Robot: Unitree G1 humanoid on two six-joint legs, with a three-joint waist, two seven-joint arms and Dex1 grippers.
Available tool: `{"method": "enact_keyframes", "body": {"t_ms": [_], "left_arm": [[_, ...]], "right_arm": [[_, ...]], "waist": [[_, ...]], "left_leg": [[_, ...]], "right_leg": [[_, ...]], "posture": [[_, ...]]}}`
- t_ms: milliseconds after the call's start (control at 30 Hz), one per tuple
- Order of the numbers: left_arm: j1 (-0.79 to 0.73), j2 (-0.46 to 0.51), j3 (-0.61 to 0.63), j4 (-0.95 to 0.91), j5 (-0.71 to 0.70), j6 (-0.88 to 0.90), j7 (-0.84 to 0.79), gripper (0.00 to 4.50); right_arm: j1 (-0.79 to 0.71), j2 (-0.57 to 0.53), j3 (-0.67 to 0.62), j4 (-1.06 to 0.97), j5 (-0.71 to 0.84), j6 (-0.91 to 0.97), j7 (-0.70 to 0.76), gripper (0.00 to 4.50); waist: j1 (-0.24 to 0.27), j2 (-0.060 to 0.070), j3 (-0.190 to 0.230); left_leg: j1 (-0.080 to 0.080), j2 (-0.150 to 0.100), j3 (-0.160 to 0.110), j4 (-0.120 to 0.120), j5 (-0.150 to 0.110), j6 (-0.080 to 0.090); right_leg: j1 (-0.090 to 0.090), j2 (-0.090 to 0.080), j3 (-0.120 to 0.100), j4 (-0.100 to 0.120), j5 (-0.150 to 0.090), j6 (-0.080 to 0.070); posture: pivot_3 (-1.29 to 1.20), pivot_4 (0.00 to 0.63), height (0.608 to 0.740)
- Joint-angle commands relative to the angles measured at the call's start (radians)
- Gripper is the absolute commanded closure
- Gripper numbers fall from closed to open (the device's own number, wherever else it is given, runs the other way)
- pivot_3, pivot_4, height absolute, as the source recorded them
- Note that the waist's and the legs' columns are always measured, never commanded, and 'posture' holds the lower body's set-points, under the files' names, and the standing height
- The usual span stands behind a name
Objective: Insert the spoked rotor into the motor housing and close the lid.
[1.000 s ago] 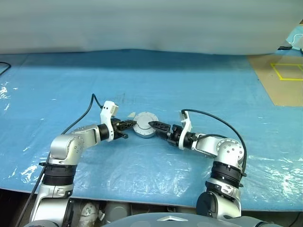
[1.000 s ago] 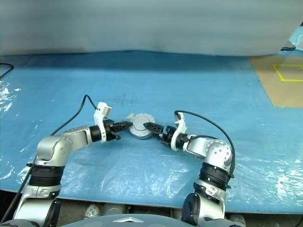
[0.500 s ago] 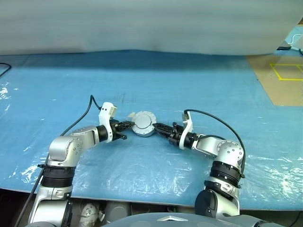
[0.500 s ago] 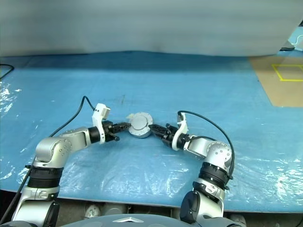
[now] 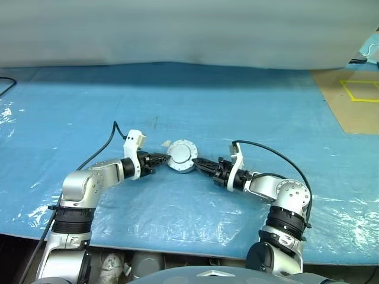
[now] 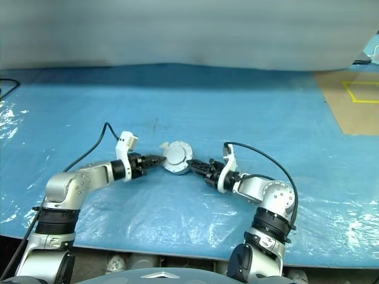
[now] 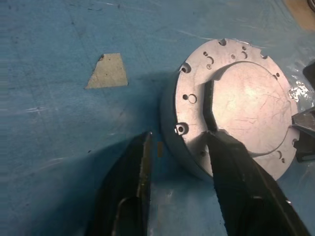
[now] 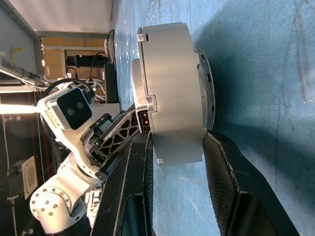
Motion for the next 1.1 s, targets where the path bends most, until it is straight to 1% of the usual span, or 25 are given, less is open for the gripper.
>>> {"method": "enact_keyframes", "body": {"t_ms": [33, 133, 167, 200, 300, 467, 567, 600, 633, 667, 700, 933, 1033, 1100], "left_arm": [[-0.004, -0.005, -0.019, 0.002, -0.001, 0.012, -0.008, 1.47], [-0.004, -0.004, -0.020, 0.003, 0.003, 0.013, -0.011, 0.47], [-0.004, -0.004, -0.020, 0.003, 0.004, 0.014, -0.012, 0.12], [-0.005, -0.005, -0.020, 0.004, 0.005, 0.014, -0.013, 0.00], [-0.006, -0.003, -0.021, 0.005, 0.009, 0.014, -0.015, 0.00], [-0.005, -0.002, -0.021, 0.002, 0.011, 0.014, -0.018, 0.00], [-0.003, -0.001, -0.021, -0.001, 0.010, 0.016, -0.020, 0.00], [-0.002, -0.001, -0.020, -0.002, 0.010, 0.017, -0.021, 0.00], [0.000, 0.000, -0.019, -0.004, 0.008, 0.018, -0.023, 0.00], [0.001, 0.001, -0.018, -0.006, 0.007, 0.020, -0.024, 0.00], [0.002, 0.002, -0.017, -0.008, 0.005, 0.020, -0.025, 0.00], [0.025, 0.017, 0.019, -0.034, -0.011, 0.022, -0.026, 0.00], [0.042, 0.016, 0.076, -0.055, -0.053, 0.036, -0.022, 0.00], [0.054, 0.014, 0.122, -0.066, -0.086, 0.043, -0.019, 0.39]], "right_arm": [[0.028, 0.030, 0.043, -0.018, -0.012, -0.049, -0.005, 3.38], [0.021, 0.034, 0.039, 0.006, -0.006, -0.078, -0.011, 3.38], [0.020, 0.032, 0.041, 0.015, -0.007, -0.086, -0.013, 3.04], [0.019, 0.030, 0.043, 0.021, -0.007, -0.093, -0.015, 2.65], [0.019, 0.027, 0.050, 0.036, -0.004, -0.104, -0.019, 1.73], [0.018, 0.025, 0.056, 0.049, 0.009, -0.123, -0.022, 1.73], [0.016, 0.026, 0.044, 0.064, 0.018, -0.140, -0.028, 2.35], [0.016, 0.027, 0.039, 0.066, 0.028, -0.141, -0.028, 2.64], [0.017, 0.029, 0.035, 0.065, 0.039, -0.140, -0.030, 3.06], [0.018, 0.030, 0.032, 0.065, 0.050, -0.139, -0.033, 3.30], [0.019, 0.030, 0.031, 0.065, 0.059, -0.139, -0.035, 3.39], [0.027, 0.022, 0.040, 0.067, 0.079, -0.143, -0.051, 3.39], [0.025, 0.019, 0.035, 0.067, 0.095, -0.145, -0.052, 3.39], [0.020, 0.018, 0.026, 0.070, 0.105, -0.154, -0.054, 3.39]], "waist": [[0.000, 0.000, 0.000], [0.001, 0.000, 0.000], [0.001, 0.000, 0.000], [0.001, 0.000, 0.000], [-0.002, 0.000, 0.000], [-0.005, 0.000, 0.000], [-0.005, 0.000, 0.000], [-0.006, 0.000, 0.000], [-0.006, 0.000, 0.000], [-0.006, 0.000, 0.000], [-0.006, 0.000, 0.000], [-0.007, 0.000, 0.000], [-0.008, 0.000, 0.000], [-0.009, 0.000, 0.000]], "left_leg": [[0.000, 0.000, 0.000, 0.000, 0.000, 0.000], [-0.001, 0.000, 0.000, 0.000, 0.000, 0.000], [-0.001, 0.000, 0.000, 0.000, 0.000, 0.000], [-0.001, 0.000, 0.000, 0.000, 0.000, 0.000], [-0.001, 0.000, 0.000, 0.000, 0.000, 0.000], [-0.001, 0.000, 0.000, 0.000, 0.000, 0.000], [-0.001, 0.000, 0.000, 0.000, 0.000, 0.000], [-0.001, 0.000, 0.000, 0.000, 0.000, 0.000], [-0.001, 0.000, 0.000, 0.000, 0.000, 0.000], [-0.001, 0.000, 0.000, 0.000, 0.000, 0.000], [-0.001, 0.000, 0.000, 0.000, 0.000, 0.000], [-0.002, 0.000, 0.000, 0.000, 0.000, 0.000], [-0.003, 0.001, 0.000, 0.000, 0.000, 0.000], [-0.004, 0.001, 0.000, 0.000, 0.000, 0.000]], "right_leg": [[0.000, 0.000, 0.000, 0.000, 0.000, 0.000], [-0.001, 0.000, 0.000, 0.000, 0.000, 0.000], [-0.001, 0.000, 0.000, 0.000, 0.000, 0.000], [-0.001, 0.000, 0.000, 0.000, 0.000, 0.000], [-0.001, 0.000, 0.000, 0.000, 0.000, 0.000], [-0.001, 0.001, 0.000, 0.000, 0.000, 0.000], [-0.001, 0.001, 0.000, 0.000, 0.000, 0.000], [-0.001, 0.001, 0.000, 0.000, 0.000, 0.000], [-0.001, 0.001, 0.000, 0.000, 0.000, 0.000], [-0.001, 0.001, 0.000, 0.000, 0.000, 0.000], [-0.001, 0.001, 0.000, 0.000, 0.000, 0.000], [-0.002, 0.001, 0.000, 0.000, 0.000, 0.000], [-0.002, 0.001, -0.001, 0.000, 0.000, 0.000], [-0.003, 0.001, -0.001, 0.000, 0.000, 0.000]], "posture": [[0.00, 0.150, 0.740], [0.00, 0.150, 0.740], [0.00, 0.150, 0.740], [0.00, 0.150, 0.740], [0.00, 0.150, 0.740], [0.00, 0.150, 0.740], [0.00, 0.150, 0.740], [0.00, 0.150, 0.740], [0.00, 0.150, 0.740], [0.00, 0.150, 0.740], [0.00, 0.150, 0.740], [0.00, 0.150, 0.740], [0.00, 0.150, 0.740], [0.00, 0.150, 0.740]]}}
